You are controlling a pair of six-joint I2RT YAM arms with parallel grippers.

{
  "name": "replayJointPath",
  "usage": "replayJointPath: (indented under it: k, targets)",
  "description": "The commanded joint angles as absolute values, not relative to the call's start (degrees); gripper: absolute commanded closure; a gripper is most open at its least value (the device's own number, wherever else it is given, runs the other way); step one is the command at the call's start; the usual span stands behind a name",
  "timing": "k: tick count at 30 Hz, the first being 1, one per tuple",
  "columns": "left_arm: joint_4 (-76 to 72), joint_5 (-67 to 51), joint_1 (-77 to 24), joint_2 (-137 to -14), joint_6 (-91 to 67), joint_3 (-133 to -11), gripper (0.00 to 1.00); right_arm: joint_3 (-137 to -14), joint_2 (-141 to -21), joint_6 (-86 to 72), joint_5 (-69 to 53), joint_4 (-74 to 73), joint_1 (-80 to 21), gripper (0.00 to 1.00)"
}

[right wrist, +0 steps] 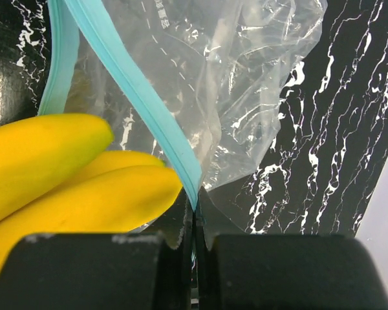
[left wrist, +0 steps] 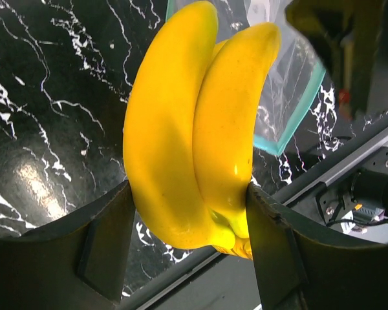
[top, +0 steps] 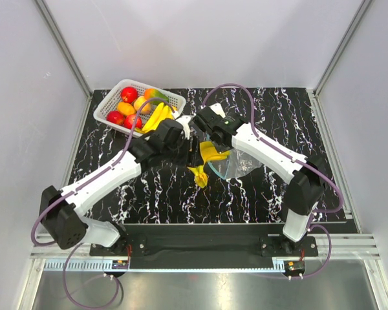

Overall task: Place the food in the zip-top bag and seal the zipper
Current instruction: Place the fake fruit in the zipper food storage bag.

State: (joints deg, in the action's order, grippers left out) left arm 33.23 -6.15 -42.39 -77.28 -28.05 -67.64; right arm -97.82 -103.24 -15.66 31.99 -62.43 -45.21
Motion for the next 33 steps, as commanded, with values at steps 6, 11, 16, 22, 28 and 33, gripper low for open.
replayJointPath:
  k: [6,11,16,22,28,33]
  targets:
    - [30.7,-4.2,-46.4,-81.3,-26.6,-75.5,0.5,-95.7,-100.6,-16.8,31.3,-58.6,-46.3,1.0]
    - [25.5,-6.1,-48.3,-81.1,-26.4,-72.4,0.51,-93.6,-97.2,-16.1,28.6,-55.5,-46.2,1.0]
    - [24.8,-5.2,-48.3,-84.4,-27.2,-74.0,0.51,-92.8,-93.3,-16.6,23.6,-55.0,-46.3,1.0]
    - [27.7,-4.1,-48.2,-89.6,-27.9,-79.7,0.51,-91.8,-91.8,-16.9,21.9,-56.4,-46.3,1.0]
    - [23.5,-8.3,-44.6,-90.7,-32.7,-78.1,0.51,-88.9,-90.0,-17.6,21.1,-55.6,-46.3,1.0]
    - [18.1,-11.2,-42.5,-89.6,-35.8,-75.2,0.51,-86.8,-88.9,-18.0,21.1,-55.1,-46.3,1.0]
